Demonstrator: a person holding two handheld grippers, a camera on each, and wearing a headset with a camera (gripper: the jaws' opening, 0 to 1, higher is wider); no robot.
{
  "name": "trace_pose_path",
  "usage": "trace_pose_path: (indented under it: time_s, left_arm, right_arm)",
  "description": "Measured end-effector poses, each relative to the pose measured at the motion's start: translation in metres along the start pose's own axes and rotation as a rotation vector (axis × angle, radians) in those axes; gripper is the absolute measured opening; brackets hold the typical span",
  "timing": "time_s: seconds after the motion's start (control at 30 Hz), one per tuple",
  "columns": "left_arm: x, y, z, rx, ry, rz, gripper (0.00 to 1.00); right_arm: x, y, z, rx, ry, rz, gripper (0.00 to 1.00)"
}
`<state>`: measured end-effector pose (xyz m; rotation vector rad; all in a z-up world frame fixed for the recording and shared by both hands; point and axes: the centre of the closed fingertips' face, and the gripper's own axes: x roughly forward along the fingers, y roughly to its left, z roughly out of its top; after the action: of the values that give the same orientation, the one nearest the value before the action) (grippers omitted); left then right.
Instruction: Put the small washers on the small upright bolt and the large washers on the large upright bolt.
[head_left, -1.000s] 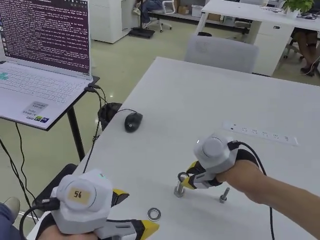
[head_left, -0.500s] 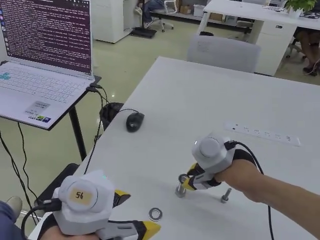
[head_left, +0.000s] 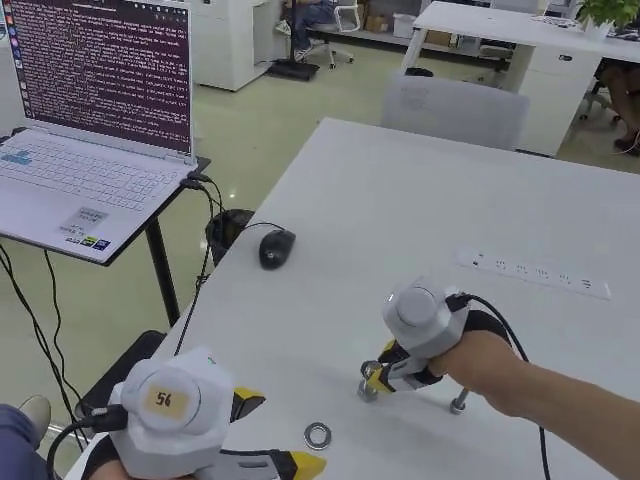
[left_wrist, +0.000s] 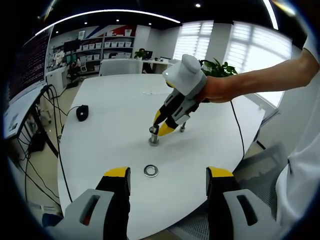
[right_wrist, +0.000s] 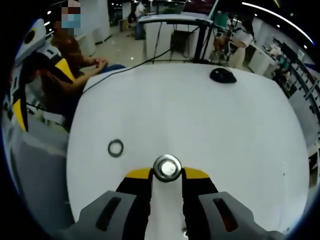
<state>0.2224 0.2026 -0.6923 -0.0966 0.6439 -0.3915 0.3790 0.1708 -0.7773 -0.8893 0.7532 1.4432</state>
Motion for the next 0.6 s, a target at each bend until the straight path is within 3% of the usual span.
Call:
trace_pose_path:
  time_s: [0.6]
  left_arm:
    - [0.002,-0.003,0.003,0.004,0.003,-0.004,0.61]
  right_arm:
    - [0.029,0.001,-0.022,0.067,0.057,0.000,0.24]
